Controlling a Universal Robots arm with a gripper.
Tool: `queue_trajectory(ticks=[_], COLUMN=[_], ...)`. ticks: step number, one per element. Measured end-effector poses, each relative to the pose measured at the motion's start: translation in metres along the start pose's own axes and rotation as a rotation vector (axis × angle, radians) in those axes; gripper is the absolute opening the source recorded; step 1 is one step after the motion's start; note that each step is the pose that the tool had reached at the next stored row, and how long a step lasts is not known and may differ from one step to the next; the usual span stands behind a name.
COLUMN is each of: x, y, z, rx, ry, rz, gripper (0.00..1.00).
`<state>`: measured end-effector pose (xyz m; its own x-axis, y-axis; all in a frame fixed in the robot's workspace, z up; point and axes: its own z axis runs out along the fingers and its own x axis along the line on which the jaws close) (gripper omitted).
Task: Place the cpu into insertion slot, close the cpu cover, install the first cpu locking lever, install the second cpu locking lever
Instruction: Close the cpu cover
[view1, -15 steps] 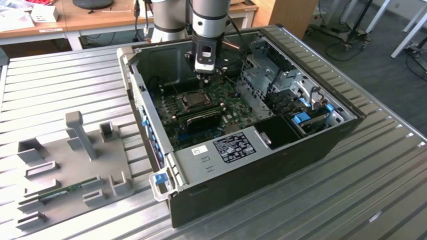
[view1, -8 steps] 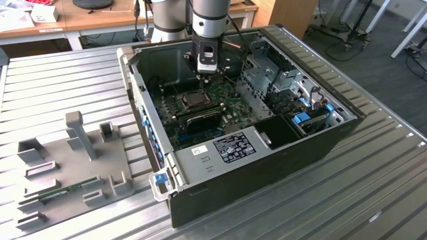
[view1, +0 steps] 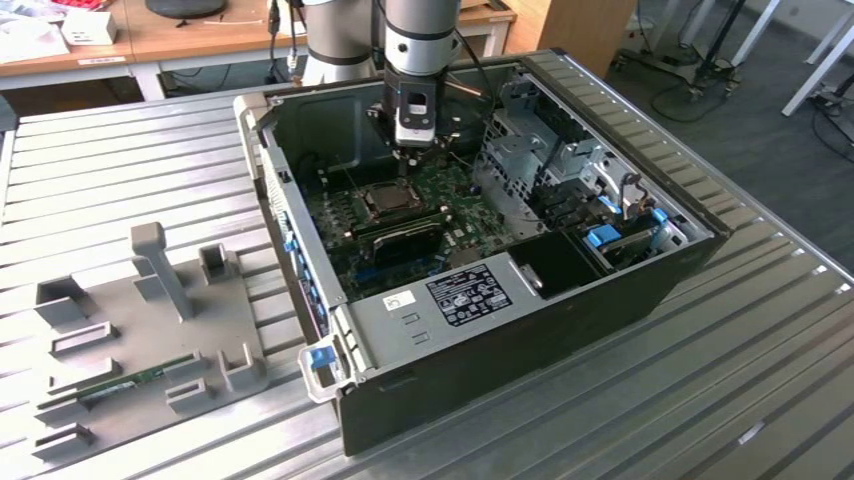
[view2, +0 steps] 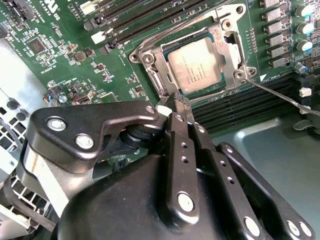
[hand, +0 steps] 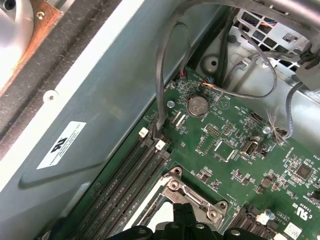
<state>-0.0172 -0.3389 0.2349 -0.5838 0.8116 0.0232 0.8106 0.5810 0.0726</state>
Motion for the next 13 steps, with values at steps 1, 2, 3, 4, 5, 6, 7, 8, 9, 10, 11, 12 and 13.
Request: queue_trajectory(ticks=[1, 2, 3, 4, 5, 6, 7, 8, 9, 10, 11, 12, 13], x=[0.0, 0.0, 0.0, 0.0, 0.0, 0.0, 0.0, 0.0, 0.0, 0.0, 0.0, 0.0, 0.0], y=[0.0, 0.0, 0.0, 0.0, 0.0, 0.0, 0.0, 0.0, 0.0, 0.0, 0.0, 0.0, 0.0], z=[0.0, 0.0, 0.0, 0.0, 0.0, 0.0, 0.0, 0.0, 0.0, 0.0, 0.0, 0.0, 0.0], rx=[0.0, 0.0001, 0.0001, 0.0001, 0.0001, 0.0001, 0.0002, 0.0002, 0.0003, 0.0002, 0.0003, 0.0002, 0.0003], ry=[0.0, 0.0001, 0.0002, 0.0002, 0.0003, 0.0004, 0.0003, 0.0005, 0.0005, 0.0006, 0.0006, 0.0007, 0.0008], rz=[-0.001, -0.002, -0.003, -0.003, -0.004, -0.005, -0.006, -0.007, -0.008, -0.009, -0.01, -0.01, -0.011], gripper=[0.1, 0.1, 0.1, 0.1, 0.1, 0.1, 0.1, 0.1, 0.1, 0.1, 0.1, 0.1, 0.1])
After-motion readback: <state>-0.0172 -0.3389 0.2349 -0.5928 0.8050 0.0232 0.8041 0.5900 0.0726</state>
